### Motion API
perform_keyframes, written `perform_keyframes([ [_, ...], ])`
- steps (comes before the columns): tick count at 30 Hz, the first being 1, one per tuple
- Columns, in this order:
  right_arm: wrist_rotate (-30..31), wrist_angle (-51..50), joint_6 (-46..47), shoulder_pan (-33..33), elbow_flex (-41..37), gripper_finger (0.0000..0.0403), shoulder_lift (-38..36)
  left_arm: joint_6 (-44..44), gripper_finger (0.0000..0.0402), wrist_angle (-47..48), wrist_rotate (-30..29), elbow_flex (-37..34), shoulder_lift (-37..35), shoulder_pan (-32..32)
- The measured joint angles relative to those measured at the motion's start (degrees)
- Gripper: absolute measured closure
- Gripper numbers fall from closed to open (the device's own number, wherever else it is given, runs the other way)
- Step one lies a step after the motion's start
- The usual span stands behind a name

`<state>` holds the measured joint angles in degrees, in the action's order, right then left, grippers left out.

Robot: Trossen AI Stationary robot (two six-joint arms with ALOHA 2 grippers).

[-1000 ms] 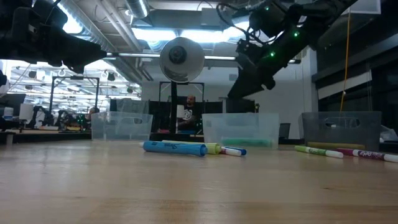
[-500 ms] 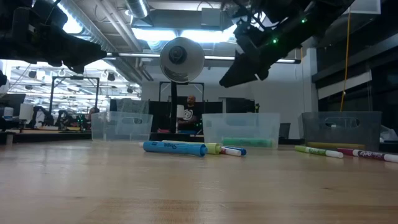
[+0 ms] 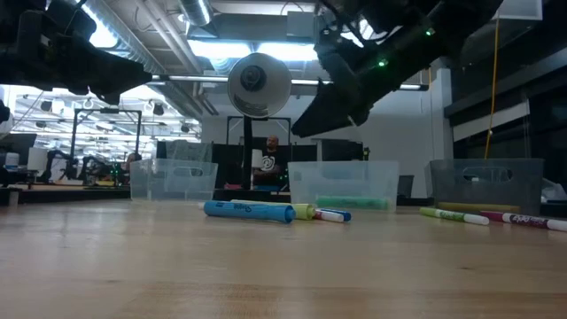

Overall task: Pick & Place Markers
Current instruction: Put the blue highlighter in the right transparent bin

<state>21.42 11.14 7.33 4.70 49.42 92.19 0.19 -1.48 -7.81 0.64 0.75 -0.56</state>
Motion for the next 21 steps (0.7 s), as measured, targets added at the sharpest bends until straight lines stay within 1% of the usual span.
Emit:
perform_keyframes([
  [3,1.78,0.09,-0.26,1.64,2.48,0.0243,3.36,0.00,0.0258,0.00,0.00,0.02,-0.01,0.00],
  [10,2.13,1.10,-0.26,4.29,7.72,0.0243,10.46,0.00,0.0258,0.00,0.00,0.00,-0.02,0.00],
  [15,3.29,2.80,2.44,5.80,9.90,0.0243,14.82,0.00,0.0258,0.00,0.00,0.00,-0.01,0.02],
  [21,5.00,6.63,3.47,7.74,11.19,0.0243,19.40,0.00,0.0258,0.00,0.00,0.00,-0.02,0.02],
])
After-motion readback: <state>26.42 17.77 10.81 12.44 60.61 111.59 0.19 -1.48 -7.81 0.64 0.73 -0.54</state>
